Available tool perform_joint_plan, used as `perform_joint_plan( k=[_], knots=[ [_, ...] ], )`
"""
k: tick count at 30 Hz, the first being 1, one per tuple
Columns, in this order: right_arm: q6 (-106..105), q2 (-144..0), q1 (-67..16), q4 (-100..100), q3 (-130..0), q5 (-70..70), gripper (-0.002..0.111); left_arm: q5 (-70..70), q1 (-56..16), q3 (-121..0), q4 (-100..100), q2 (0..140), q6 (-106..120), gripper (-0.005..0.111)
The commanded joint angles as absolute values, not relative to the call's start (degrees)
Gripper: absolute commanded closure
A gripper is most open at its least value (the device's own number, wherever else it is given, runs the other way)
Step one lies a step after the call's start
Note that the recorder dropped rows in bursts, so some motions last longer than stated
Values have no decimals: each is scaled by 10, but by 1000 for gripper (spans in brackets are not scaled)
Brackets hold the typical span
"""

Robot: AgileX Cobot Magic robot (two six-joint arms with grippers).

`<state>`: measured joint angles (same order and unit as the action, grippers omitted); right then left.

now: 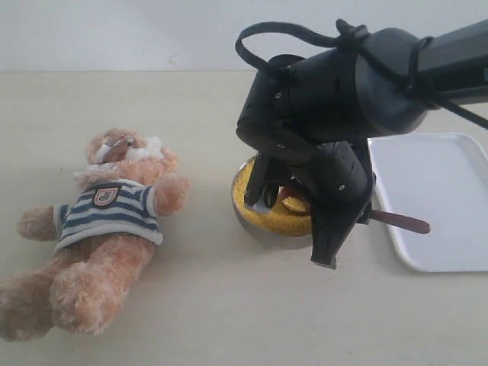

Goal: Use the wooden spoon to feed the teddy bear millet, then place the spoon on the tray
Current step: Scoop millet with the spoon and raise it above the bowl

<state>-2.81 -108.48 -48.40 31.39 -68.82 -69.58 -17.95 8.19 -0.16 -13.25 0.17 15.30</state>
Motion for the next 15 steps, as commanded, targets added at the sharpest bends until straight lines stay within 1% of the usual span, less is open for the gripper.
perform_joint_plan(
  k=[1,10,15],
  knots=[
    [-24,-1079,-478,303,-709,-700,109,-178,84,0,-133,0,154,103],
    [-47,-1079,-477,261,-755,-700,109,-178,84,0,-133,0,154,103],
    [-53,-1079,-442,211,-761,-700,109,-178,84,0,-133,0,154,103]
  ],
)
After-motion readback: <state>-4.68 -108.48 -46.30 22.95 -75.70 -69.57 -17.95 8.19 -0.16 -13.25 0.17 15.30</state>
